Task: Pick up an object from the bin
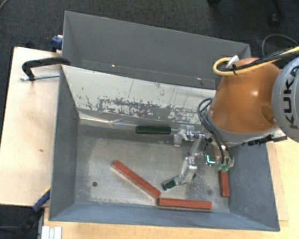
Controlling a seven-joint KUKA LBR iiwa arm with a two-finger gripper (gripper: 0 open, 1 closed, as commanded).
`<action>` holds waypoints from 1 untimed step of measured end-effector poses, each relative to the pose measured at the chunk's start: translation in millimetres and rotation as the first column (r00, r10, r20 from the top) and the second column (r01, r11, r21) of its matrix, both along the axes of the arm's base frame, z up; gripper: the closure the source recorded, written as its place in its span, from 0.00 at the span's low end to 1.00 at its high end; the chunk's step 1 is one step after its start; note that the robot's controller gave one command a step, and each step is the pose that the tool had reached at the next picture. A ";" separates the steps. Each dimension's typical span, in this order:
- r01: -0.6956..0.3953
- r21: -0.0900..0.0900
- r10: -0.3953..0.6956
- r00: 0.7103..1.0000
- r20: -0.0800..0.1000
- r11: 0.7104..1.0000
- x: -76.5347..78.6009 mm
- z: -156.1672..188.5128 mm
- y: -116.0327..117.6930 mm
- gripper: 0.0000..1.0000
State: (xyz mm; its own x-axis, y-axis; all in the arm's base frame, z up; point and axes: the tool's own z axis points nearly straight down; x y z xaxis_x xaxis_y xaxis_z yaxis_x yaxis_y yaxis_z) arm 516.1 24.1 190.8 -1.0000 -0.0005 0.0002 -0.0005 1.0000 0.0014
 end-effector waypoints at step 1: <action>-0.055 0.001 0.055 0.998 -0.008 0.998 -16.5 -119.8 67.3 0.00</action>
Offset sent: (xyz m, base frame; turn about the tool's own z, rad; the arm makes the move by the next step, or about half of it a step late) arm -0.0143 0.0633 -0.1158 -0.0493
